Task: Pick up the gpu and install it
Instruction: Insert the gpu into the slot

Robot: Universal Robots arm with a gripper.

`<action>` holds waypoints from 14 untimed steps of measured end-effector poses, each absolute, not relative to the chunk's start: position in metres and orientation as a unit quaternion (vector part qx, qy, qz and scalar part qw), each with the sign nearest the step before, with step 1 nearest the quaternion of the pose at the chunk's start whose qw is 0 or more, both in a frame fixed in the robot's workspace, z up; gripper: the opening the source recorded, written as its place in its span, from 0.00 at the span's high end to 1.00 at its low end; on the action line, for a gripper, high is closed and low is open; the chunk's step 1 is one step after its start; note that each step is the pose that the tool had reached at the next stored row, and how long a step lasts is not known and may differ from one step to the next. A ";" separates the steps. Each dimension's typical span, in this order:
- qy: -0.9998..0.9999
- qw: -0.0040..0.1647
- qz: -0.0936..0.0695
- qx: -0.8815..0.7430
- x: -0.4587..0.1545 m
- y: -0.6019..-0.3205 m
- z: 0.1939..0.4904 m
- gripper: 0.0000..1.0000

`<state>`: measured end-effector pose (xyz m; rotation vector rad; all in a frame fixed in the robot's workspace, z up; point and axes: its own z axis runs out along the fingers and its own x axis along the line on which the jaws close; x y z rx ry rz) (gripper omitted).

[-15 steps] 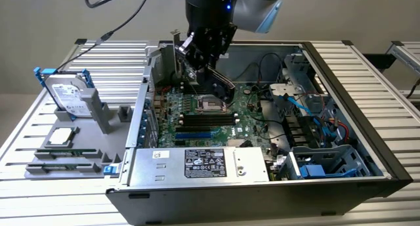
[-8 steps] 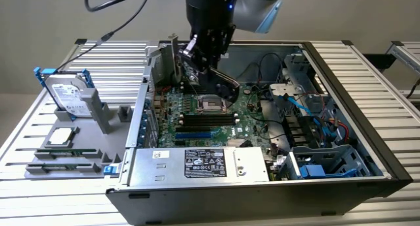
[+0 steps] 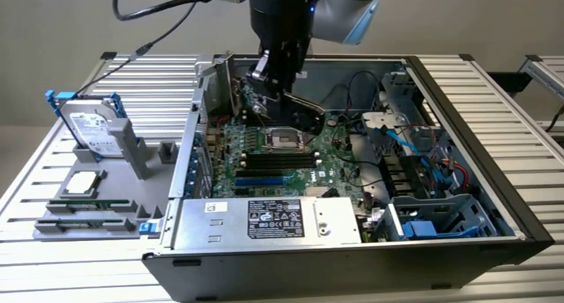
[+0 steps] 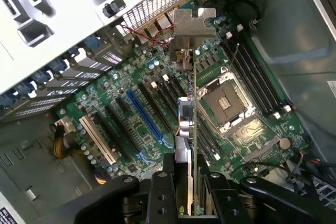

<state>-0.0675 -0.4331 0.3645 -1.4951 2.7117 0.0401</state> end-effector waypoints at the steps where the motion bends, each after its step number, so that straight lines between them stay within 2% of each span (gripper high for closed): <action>1: 0.871 0.022 0.013 -0.491 -0.068 -0.433 0.364 0.73; 14: 0.807 0.022 0.010 -0.590 -0.067 -0.433 0.359 0.73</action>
